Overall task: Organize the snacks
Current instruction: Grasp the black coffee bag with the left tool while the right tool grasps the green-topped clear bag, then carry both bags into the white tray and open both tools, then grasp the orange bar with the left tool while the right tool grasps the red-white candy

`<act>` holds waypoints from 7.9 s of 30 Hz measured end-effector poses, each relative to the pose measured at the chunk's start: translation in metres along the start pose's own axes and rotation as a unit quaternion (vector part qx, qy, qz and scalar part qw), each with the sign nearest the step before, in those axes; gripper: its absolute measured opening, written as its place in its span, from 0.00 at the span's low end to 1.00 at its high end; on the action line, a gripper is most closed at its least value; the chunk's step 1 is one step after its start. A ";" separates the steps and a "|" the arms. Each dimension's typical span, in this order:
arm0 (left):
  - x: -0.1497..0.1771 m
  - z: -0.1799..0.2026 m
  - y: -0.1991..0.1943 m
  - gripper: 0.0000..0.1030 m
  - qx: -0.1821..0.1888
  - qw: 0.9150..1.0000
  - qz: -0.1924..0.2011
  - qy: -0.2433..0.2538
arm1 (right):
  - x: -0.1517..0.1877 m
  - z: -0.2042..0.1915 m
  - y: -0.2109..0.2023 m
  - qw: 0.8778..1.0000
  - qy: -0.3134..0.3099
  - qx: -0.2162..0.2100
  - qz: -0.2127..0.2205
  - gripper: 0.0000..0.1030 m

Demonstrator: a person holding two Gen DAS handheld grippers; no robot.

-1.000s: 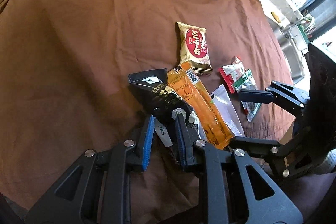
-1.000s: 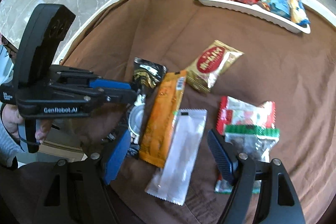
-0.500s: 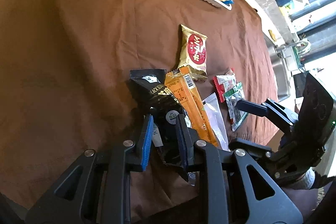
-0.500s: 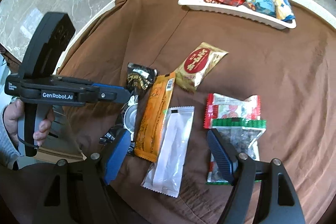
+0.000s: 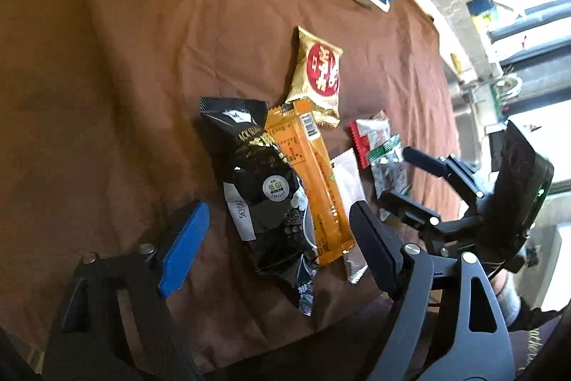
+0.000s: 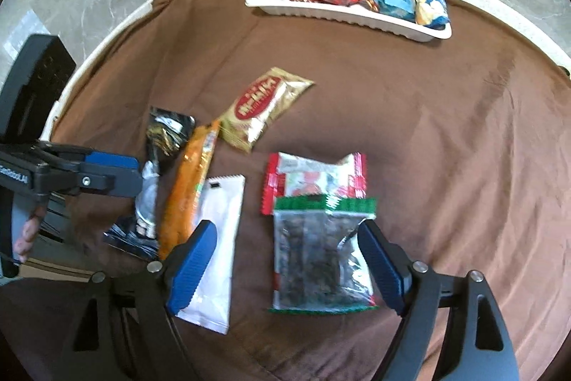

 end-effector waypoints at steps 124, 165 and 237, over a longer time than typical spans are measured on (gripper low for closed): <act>-0.300 0.066 -0.024 0.52 -0.018 0.971 0.170 0.168 | -0.211 0.079 0.003 0.990 0.051 -0.040 0.126 0.69; -0.010 0.039 0.031 0.55 -0.056 0.997 0.013 0.052 | -0.011 0.011 -0.003 0.987 -0.146 -0.064 -0.009 0.72; -0.005 0.039 0.011 0.36 -0.091 0.987 0.065 0.115 | -0.032 0.037 0.028 0.975 -0.115 -0.184 -0.048 0.47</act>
Point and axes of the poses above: each gripper's, at about its wrist camera, not at the fingertips, and y roughly the way its jaws point, z to its right, x to its underside, the point moved 4 cm from there along y, roughly the way its jaws point, and after that the axes turned 5 degrees about z, right-handed, at the moved point
